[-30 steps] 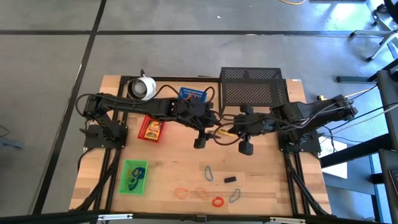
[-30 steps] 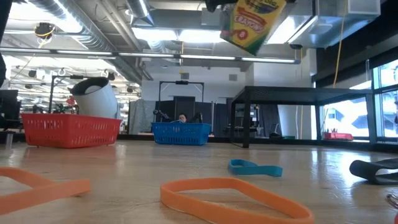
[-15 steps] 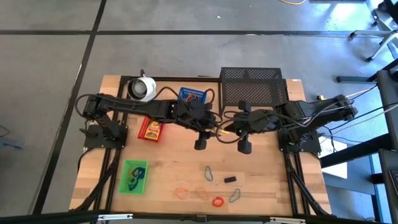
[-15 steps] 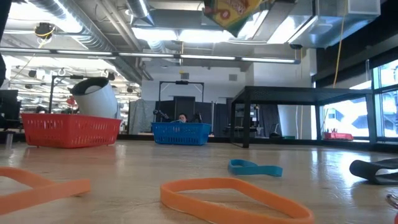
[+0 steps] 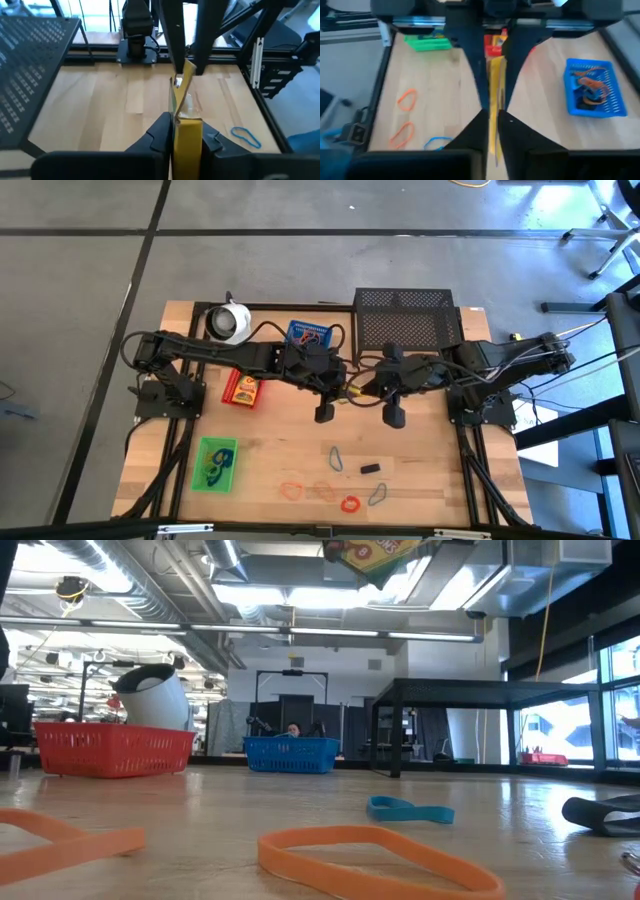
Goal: Pick & Place Office Desk Supplies
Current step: Put the yellow crayon box into the red bin
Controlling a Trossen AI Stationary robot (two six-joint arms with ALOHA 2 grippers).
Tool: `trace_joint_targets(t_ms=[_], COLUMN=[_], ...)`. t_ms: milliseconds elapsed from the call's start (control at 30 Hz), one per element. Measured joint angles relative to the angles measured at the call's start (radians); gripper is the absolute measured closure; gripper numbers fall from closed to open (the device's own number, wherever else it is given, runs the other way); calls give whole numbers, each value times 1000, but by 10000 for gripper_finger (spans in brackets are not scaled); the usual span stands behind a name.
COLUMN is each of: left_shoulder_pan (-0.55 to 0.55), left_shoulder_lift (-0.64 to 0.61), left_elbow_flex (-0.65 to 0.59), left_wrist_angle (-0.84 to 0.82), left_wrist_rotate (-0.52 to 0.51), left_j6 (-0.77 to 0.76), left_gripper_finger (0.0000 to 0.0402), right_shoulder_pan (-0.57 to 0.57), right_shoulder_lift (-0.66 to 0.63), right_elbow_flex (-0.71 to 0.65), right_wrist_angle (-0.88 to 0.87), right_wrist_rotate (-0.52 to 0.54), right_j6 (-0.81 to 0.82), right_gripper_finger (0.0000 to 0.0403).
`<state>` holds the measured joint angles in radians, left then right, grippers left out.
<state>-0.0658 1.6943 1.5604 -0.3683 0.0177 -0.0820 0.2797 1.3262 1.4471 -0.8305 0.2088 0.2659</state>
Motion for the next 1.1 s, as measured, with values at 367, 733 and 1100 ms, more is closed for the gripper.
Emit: trace_joint_targets(t_ms=[367,733,1100], left_shoulder_pan=[59,186,257], left_shoulder_lift=[0,0,-2], left_elbow_flex=[0,0,0], left_wrist_angle=[-345,-1014,-1164], left_wrist_rotate=[-148,-297,-303], left_j6=[-241,-430,-477], left_gripper_finger=[369,372,372], right_shoulder_pan=[-38,-38,-35], right_shoulder_lift=[-32,-64,-64], right_elbow_flex=[0,0,0], right_wrist_angle=[-143,-294,-294], right_wrist_rotate=[-123,-121,-88], right_j6=[15,94,183], right_gripper_finger=[214,193,209])
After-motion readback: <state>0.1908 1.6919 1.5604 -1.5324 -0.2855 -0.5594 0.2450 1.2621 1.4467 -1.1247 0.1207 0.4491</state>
